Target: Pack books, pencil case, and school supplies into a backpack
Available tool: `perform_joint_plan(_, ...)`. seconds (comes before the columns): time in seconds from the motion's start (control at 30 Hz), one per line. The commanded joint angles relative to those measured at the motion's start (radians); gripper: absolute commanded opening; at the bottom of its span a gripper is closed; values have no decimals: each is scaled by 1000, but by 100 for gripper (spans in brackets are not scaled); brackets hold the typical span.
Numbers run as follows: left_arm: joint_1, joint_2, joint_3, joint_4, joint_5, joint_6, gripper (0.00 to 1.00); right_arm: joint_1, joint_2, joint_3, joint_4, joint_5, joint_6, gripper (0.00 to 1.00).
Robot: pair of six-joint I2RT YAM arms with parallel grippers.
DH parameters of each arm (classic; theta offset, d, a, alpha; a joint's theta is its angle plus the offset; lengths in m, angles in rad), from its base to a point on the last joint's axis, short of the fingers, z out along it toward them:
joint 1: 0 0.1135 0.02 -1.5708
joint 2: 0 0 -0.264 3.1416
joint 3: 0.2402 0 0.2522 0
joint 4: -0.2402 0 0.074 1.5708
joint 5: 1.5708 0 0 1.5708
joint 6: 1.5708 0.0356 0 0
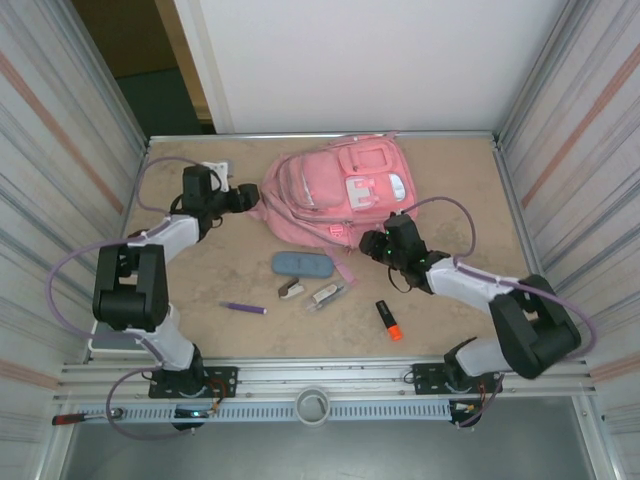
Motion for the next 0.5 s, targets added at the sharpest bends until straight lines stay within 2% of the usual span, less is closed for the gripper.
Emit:
perform_joint_plan(0.0,-88,-92,-32,53,-120,-55,72,7,-135,-3,-76,101,-136,50)
perform_joint_plan(0.13,-277,-109,-1,-19,-265,11,74,-23,-107,64,-62,17,-226,53)
perform_joint_plan(0.3,-523,-60,81,-121,-500,95,76,-165,12,114,1,-197,-170,52)
perform_joint_plan(0.47,-677,40,192,-224,-647,89,76,-281,144,154,4,-370,-112,48)
